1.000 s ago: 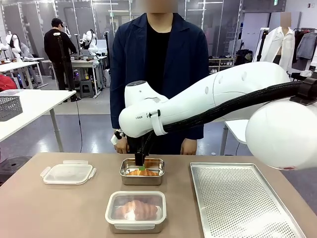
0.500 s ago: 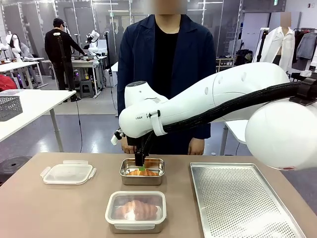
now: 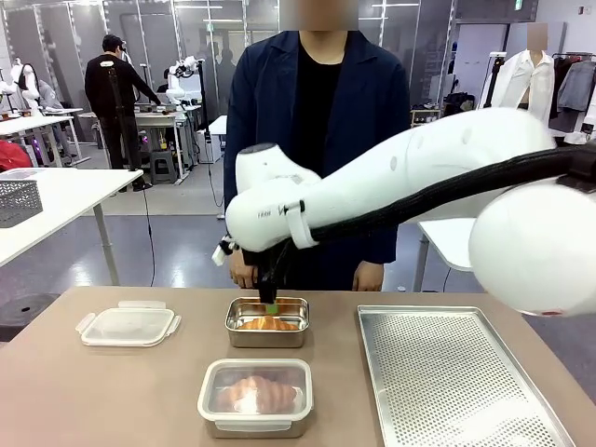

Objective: Place the bread into the airtight container.
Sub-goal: Pick up a Butter Roll and place it into an empty Airtight Container.

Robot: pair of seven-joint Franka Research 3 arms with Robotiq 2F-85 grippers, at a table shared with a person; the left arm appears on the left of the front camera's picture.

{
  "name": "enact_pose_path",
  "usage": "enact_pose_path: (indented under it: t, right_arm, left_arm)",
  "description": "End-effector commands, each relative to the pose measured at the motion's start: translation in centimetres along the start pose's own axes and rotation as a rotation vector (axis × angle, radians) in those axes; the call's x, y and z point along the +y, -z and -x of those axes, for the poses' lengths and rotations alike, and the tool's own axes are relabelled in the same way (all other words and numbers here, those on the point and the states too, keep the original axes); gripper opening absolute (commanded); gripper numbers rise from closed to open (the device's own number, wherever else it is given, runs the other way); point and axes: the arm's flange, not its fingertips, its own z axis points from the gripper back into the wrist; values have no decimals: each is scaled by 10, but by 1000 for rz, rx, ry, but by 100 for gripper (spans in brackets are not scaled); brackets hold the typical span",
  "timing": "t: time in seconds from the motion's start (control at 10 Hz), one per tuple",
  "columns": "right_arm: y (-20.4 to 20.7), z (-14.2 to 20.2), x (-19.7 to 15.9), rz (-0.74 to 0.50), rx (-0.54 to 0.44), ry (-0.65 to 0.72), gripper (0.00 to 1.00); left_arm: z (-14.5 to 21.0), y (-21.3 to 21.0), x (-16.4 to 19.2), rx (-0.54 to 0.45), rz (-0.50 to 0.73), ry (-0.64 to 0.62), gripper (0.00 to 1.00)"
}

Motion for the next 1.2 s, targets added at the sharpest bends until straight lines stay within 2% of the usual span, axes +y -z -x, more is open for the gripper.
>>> enact_pose_path:
  t: [0.0, 0.3, 0.6, 0.8, 0.9, 1.1]
  right_arm:
    - [-75, 40, -1, -9, -1, 90, 100]
    - [-156, 105, -14, -71, -123, 205, 100]
    - [-232, 213, -18, -5, -218, 529, 100]
    - [-275, 286, 18, 58, -332, 728, 100]
    - [-293, 315, 39, 77, -396, 773, 100]
    - [-330, 366, 68, 91, -417, 858, 100]
  left_arm:
    - [0, -1, 0, 0, 8, 12, 100]
    - [0, -1, 0, 0, 8, 12, 100]
    - [0, -1, 0, 0, 8, 12, 100]
    - [0, -1, 0, 0, 8, 12, 100]
    - [0, -1, 0, 0, 8, 12, 100]
    - [0, -1, 0, 0, 8, 12, 100]
